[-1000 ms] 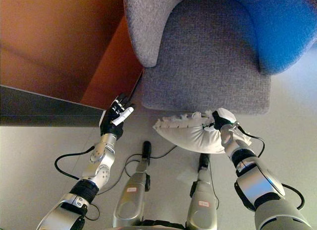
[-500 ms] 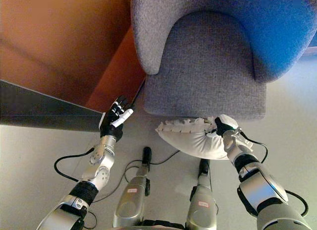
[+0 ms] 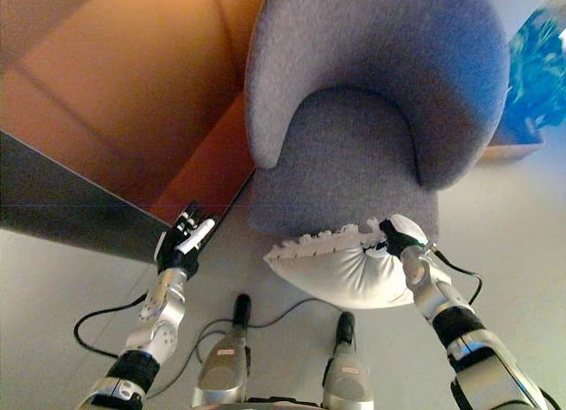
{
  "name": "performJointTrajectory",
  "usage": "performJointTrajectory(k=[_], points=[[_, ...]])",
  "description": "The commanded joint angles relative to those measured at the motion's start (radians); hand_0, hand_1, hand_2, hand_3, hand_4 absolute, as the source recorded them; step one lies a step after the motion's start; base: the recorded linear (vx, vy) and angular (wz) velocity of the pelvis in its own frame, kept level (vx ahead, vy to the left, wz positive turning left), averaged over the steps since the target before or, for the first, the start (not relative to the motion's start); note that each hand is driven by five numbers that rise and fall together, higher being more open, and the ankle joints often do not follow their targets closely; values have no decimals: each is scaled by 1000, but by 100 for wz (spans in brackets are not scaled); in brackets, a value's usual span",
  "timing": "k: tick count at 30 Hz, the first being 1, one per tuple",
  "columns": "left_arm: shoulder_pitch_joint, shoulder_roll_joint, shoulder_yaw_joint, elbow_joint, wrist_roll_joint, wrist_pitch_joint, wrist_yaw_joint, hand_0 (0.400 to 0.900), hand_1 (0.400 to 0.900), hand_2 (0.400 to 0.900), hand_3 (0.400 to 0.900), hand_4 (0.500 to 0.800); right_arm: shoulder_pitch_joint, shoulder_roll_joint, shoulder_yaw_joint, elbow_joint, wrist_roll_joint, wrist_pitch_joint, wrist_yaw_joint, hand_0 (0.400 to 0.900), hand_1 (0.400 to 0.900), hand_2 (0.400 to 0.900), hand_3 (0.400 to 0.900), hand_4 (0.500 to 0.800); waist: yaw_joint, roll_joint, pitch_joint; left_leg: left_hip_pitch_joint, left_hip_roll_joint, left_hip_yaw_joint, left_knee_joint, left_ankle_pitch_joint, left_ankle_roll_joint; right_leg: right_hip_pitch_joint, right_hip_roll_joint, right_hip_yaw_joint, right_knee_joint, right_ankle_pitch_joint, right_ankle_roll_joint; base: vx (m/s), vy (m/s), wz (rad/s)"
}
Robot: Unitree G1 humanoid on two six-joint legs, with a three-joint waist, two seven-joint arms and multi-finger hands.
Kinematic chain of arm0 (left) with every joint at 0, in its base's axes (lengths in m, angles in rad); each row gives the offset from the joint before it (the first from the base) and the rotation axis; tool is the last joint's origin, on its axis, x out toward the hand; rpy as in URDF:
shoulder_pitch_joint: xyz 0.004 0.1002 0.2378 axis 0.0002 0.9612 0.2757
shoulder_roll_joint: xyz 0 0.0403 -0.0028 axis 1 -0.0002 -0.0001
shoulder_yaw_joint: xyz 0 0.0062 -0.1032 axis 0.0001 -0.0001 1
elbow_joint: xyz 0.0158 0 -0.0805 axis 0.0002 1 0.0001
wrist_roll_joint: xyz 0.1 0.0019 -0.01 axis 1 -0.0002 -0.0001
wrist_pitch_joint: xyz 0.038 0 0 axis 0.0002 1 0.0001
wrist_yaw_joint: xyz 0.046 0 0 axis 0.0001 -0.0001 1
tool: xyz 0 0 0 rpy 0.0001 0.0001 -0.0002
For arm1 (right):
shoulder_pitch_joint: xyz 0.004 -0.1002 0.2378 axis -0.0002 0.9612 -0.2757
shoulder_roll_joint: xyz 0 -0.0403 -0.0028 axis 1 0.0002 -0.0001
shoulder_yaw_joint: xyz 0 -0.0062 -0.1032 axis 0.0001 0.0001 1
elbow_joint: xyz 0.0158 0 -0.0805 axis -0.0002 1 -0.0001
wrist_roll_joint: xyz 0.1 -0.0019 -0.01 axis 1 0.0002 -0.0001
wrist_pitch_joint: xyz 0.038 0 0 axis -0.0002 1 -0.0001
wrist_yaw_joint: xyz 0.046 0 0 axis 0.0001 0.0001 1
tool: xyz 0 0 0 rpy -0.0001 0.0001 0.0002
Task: Pick up the pillow and put it on the sofa.
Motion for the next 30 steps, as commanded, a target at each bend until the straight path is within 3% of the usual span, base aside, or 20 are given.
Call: performJointTrajectory(k=[1, 16, 30], points=[[47, 27, -37, -39, 52, -33, -54, 900, 900, 900, 900, 800, 18, -76, -57, -85, -66, -24, -30, 400, 400, 400, 400, 500, 5, -30, -271, 74, 25, 21, -6, -60, 3, 7, -65, 0, 4, 11, 45, 119, 11, 0], [45, 41, -28, 16, 44, 10, -83, 900, 900, 900, 900, 800, -209, -165, -64, -130, -37, 17, 98, 400, 400, 400, 400, 500, 17, -42, -344, 119, 29, 26, -2, -71, 6, 53, -74, -7, 8, 8, 47, 39, 6, -3], [53, 84, -73, 15, 14, 41, -118, 900, 900, 900, 900, 800, -623, -342, 102, 113, 100, 44, 197, 400, 400, 400, 400, 500, 60, -65, -381, 107, 35, 10, 1, -59, 0, 58, -70, -29, 12, 8, 43, 43, -3, 1]])
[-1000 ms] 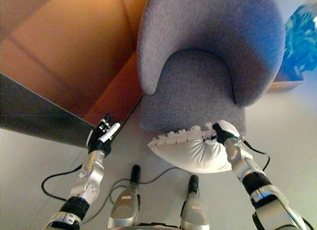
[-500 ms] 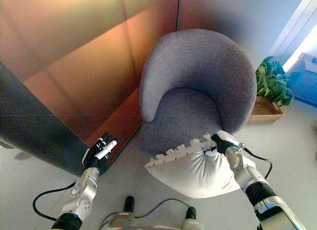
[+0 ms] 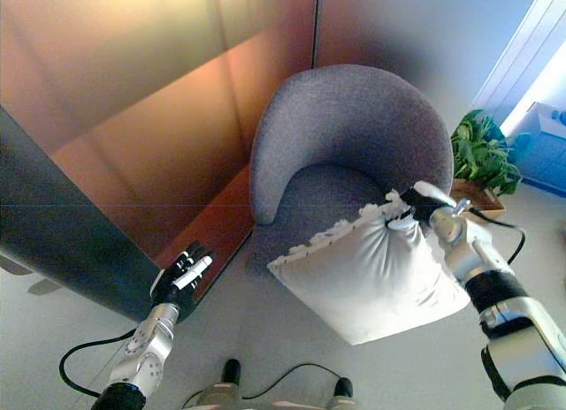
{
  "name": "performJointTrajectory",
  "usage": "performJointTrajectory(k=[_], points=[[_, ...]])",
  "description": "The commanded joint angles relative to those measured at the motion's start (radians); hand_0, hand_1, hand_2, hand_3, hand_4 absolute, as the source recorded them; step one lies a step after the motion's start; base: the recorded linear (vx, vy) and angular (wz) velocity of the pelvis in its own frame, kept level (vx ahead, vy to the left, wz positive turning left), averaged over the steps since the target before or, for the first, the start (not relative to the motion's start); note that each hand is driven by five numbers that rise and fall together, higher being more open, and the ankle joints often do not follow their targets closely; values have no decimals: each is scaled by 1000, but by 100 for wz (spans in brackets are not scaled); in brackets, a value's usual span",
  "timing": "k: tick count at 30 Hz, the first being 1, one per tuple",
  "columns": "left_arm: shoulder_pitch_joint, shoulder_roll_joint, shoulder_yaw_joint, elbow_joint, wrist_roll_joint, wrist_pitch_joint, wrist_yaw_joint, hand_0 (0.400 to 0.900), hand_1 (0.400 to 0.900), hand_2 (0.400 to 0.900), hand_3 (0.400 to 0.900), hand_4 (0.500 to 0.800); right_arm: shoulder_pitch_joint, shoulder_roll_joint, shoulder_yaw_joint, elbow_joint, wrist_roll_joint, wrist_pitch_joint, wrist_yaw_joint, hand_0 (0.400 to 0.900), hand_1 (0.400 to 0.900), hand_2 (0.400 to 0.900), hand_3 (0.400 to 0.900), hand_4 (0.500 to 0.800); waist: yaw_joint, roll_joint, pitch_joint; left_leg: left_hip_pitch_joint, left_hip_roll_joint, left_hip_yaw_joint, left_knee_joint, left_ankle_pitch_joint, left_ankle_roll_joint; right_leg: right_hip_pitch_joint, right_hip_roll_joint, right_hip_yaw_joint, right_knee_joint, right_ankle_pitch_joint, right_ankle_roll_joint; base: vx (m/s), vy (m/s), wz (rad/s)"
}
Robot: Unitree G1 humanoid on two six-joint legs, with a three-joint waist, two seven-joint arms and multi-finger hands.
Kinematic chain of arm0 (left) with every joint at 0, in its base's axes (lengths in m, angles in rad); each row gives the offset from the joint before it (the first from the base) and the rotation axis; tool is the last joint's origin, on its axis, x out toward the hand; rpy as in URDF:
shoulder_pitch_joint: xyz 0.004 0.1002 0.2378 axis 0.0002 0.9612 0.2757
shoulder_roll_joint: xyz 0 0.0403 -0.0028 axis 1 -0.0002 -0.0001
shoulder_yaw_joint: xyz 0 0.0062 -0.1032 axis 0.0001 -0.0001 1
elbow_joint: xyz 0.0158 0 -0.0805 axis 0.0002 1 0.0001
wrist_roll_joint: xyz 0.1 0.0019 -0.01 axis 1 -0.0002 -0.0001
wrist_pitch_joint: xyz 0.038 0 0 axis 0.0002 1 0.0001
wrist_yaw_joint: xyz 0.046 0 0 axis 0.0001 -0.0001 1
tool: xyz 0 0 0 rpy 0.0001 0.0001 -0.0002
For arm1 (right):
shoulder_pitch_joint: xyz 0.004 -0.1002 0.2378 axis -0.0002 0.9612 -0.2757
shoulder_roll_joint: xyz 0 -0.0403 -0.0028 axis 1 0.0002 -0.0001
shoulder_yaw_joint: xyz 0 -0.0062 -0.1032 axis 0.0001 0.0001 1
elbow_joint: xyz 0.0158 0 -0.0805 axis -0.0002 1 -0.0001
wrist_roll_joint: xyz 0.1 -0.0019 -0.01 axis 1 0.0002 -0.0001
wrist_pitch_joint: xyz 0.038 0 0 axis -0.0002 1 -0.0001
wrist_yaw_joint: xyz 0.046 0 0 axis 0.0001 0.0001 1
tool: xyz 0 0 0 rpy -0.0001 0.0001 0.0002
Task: Pick up the pillow and put it on the sofa.
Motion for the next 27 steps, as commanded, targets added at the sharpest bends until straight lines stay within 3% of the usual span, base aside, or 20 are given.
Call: performJointTrajectory(k=[1, 10, 16, 22, 27], points=[[-54, 81, -98, 2, -2, -53, -35, 900, 900, 900, 900, 800, -339, -129, 86, 71, 30, -32, -56, 400, 400, 400, 400, 500, 52, -61, -170, 40, 27, -8, 1, -44, 2, 2, -73, -35, 16, 22, 45, 53, 1, 5], [-37, 109, -130, 1, -13, -45, -51, 900, 900, 900, 900, 800, -592, -186, 234, 222, 56, 12, -17, 400, 400, 400, 400, 500, 76, -75, -187, 28, 22, -27, 0, -38, 3, 3, -71, -45, 17, 20, 44, 72, -4, 8], [2, 129, -133, -31, -10, -43, -73, 900, 900, 900, 900, 800, -651, -201, 274, 294, 43, 47, -14, 400, 400, 400, 400, 500, 94, -81, -194, 15, 23, -40, -5, -33, 1, 0, -61, -52, 7, 20, 42, 121, -16, 9], [8, 162, -150, -84, -31, -42, -90, 900, 900, 900, 900, 800, -627, -181, 235, 337, 47, 72, -109, 400, 400, 400, 400, 500, 116, -75, -168, -28, 27, -70, -5, -31, -4, -34, -48, -53, 3, 16, 38, 24, -41, 8], [-107, 171, -165, -85, -53, -77, -69, 900, 900, 900, 900, 800, -640, -130, 240, 358, 87, 115, -206, 400, 400, 400, 400, 500, 124, -73, -75, -123, 30, -97, -5, -20, -5, -122, -33, -47, 3, 22, 35, -313, -104, 0]])
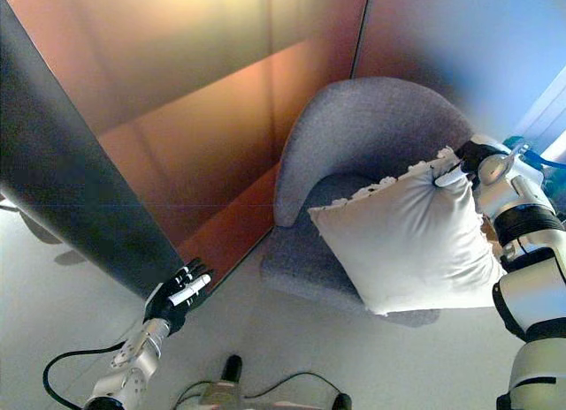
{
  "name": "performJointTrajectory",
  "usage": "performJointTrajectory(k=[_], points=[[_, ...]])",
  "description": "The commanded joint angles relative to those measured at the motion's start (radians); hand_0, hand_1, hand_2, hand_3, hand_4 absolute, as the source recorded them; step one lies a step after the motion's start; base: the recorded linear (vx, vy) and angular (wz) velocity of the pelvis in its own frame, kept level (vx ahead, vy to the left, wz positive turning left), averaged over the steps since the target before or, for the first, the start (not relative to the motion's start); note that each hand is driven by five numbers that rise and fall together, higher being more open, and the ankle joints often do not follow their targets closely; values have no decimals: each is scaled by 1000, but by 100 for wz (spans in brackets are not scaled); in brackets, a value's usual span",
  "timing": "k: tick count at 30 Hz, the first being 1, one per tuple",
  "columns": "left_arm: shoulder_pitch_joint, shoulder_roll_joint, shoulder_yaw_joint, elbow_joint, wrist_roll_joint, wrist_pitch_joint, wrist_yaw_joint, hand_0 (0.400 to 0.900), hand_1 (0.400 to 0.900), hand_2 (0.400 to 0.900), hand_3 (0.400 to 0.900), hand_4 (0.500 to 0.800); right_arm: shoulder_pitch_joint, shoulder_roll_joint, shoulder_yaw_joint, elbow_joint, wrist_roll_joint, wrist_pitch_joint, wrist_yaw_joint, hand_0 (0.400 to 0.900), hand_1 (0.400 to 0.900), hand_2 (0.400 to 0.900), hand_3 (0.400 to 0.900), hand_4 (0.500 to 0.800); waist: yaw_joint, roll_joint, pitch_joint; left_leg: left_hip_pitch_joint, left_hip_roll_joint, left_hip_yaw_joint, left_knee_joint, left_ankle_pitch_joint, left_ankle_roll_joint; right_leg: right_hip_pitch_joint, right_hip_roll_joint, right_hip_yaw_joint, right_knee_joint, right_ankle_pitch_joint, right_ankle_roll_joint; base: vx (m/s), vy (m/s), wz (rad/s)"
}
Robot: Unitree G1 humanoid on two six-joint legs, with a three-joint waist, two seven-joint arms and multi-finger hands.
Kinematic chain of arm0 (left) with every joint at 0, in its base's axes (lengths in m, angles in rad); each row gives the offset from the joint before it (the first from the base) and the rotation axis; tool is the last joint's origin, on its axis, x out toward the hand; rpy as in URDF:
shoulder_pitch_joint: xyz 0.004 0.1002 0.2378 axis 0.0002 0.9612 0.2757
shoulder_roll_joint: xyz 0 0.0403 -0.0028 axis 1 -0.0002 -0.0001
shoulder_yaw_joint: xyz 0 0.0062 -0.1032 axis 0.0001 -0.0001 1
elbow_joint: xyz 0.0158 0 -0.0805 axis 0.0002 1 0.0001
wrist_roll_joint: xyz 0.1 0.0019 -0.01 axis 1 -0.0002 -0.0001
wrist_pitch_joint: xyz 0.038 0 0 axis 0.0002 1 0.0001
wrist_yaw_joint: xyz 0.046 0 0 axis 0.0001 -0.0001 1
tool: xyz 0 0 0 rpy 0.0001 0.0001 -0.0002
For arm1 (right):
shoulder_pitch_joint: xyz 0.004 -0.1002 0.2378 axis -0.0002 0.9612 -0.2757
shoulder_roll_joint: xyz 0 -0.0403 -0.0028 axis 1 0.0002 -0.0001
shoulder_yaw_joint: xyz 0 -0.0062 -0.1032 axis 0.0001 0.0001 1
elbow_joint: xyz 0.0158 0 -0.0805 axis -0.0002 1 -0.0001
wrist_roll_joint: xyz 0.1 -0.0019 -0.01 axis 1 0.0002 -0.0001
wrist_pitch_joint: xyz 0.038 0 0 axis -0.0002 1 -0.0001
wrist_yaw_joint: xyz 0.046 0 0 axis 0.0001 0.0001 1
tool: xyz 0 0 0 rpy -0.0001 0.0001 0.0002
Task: Pick up the pillow and put it on the sofa.
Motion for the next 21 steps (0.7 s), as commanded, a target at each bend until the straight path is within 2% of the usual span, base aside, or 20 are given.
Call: performJointTrajectory(k=[1, 2, 3, 4, 13, 21], points=[[-156, 57, -72, -86, -27, -103, -2, 900, 900, 900, 900, 800, -283, -52, 68, 26, 17, 9, -169, 400, 400, 400, 400, 500, 27, -57, 1, 7, 19, -19, -7, -52, 9, -29, -60, 5, -1, 20, 48, -123, -32, -1], [-159, 54, -71, -90, -24, -102, 3, 900, 900, 900, 900, 800, -282, -51, 71, 27, 20, 12, -173, 400, 400, 400, 400, 500, 26, -56, 5, 5, 19, -20, -7, -52, 9, -31, -60, 6, -1, 20, 48, -50, -12, -1], [-160, 51, -71, -98, -20, -98, 12, 900, 900, 900, 900, 800, -278, -49, 71, 32, 23, 14, -172, 824, 824, 824, 824, 754, 27, -53, 10, 3, 20, -20, -7, -52, 10, -33, -60, 7, -1, 18, 46, 0, 0, 0], [-157, 51, -72, -107, -19, -96, 17, 900, 900, 900, 900, 800, -275, -52, 70, 38, 20, 15, -174, 900, 900, 900, 900, 800, 29, -51, 14, 1, 20, -23, -7, -52, 11, -32, -60, 6, -1, 16, 45, 0, 0, 0], [-142, 59, -70, -138, -20, -74, 13, 900, 900, 900, 900, 800, -260, -52, 67, 89, 3, 19, -207, 900, 900, 900, 900, 800, 41, -39, 15, 6, 12, -28, -7, -58, 16, -17, -70, 0, -1, 7, 45, 25, 15, 4], [-96, 59, -58, -141, -8, -64, -8, 900, 900, 900, 900, 800, -237, -61, 55, 89, -25, 14, -205, 900, 900, 900, 900, 800, 43, -43, -21, 38, 9, -19, -7, -65, 17, 20, -76, -4, -1, -3, 47, 70, 20, 2]])
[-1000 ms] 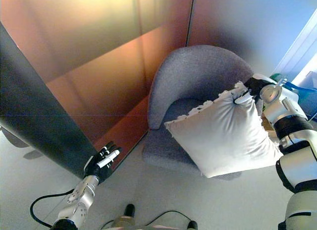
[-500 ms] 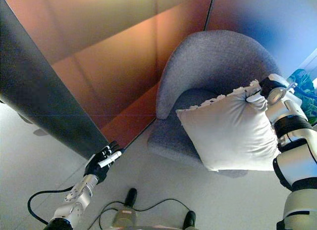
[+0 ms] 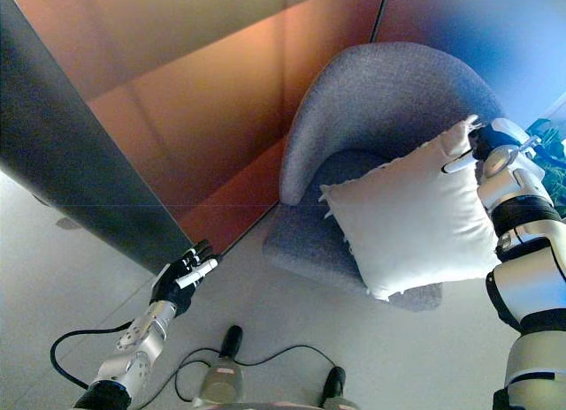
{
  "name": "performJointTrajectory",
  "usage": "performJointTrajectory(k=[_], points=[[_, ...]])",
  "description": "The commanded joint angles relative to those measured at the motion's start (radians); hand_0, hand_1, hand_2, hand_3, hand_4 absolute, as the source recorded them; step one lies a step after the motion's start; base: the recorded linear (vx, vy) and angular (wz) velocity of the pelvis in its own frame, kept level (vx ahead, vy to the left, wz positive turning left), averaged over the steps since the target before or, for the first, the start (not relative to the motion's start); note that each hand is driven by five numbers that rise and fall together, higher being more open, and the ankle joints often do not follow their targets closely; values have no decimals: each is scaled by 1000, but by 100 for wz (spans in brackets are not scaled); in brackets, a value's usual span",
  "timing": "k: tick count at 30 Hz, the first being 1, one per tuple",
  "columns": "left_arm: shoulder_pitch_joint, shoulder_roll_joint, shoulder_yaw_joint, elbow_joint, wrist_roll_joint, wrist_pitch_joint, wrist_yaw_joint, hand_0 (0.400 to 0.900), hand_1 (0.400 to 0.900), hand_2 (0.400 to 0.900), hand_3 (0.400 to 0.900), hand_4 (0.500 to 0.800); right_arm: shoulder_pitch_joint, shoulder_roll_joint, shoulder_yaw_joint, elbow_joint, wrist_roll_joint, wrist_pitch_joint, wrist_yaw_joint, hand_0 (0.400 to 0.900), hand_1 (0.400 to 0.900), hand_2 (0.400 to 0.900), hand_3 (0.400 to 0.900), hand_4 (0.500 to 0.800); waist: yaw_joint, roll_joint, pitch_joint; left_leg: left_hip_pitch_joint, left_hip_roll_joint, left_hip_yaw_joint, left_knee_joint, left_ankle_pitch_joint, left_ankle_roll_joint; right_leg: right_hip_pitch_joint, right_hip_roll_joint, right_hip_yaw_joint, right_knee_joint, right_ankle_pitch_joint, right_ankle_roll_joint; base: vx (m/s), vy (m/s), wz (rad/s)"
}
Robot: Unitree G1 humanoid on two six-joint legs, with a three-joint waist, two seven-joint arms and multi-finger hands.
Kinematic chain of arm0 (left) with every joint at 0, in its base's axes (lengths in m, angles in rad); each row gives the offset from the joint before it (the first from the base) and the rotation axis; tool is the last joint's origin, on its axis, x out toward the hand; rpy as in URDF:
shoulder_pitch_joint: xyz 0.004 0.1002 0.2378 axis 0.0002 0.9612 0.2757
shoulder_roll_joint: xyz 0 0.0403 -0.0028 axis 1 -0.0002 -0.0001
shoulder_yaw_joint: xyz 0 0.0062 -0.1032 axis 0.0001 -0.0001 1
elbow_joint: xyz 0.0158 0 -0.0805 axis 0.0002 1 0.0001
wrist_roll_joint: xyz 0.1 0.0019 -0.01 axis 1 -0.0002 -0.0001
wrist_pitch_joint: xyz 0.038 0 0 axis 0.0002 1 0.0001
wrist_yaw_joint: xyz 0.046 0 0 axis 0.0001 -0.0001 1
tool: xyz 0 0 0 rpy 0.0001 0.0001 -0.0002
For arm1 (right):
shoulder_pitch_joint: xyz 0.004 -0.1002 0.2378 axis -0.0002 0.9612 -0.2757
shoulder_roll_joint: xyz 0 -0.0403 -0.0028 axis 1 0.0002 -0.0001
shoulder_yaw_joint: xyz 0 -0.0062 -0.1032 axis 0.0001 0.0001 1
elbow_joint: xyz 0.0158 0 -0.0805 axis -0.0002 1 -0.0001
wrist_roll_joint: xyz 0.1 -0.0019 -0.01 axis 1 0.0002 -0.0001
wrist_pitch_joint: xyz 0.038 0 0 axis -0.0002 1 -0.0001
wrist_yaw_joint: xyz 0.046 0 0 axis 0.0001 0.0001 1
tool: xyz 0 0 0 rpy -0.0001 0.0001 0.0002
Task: Pick up the pillow and put it on the sofa.
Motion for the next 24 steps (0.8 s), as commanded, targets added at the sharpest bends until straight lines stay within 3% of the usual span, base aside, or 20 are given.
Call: performJointTrajectory(k=[1, 18, 24], points=[[-43, 51, -32, -99, -6, -61, -34, 900, 900, 900, 900, 800, -175, -87, 65, 23, -77, -12, -88, 900, 900, 900, 900, 800, 30, -30, -92, 58, 8, 6, -7, -69, 19, 24, -79, 16, 3, -8, 48, 100, 24, 3], [23, 42, -3, -104, -11, -49, -66, 900, 900, 900, 900, 800, -42, -101, -35, -74, -95, -37, -136, 900, 900, 900, 900, 800, 15, -30, -147, 113, 8, 37, -7, -85, 17, 73, -86, 16, 3, -20, 54, 30, 18, -2], [19, 16, 9, -65, -9, -60, -74, 900, 900, 900, 900, 800, 148, -34, -159, -219, -21, -51, -171, 900, 900, 900, 900, 800, -14, -25, -156, 131, 4, 63, -7, -90, 21, 84, -93, 17, 3, -16, 56, -49, 25, -6]])
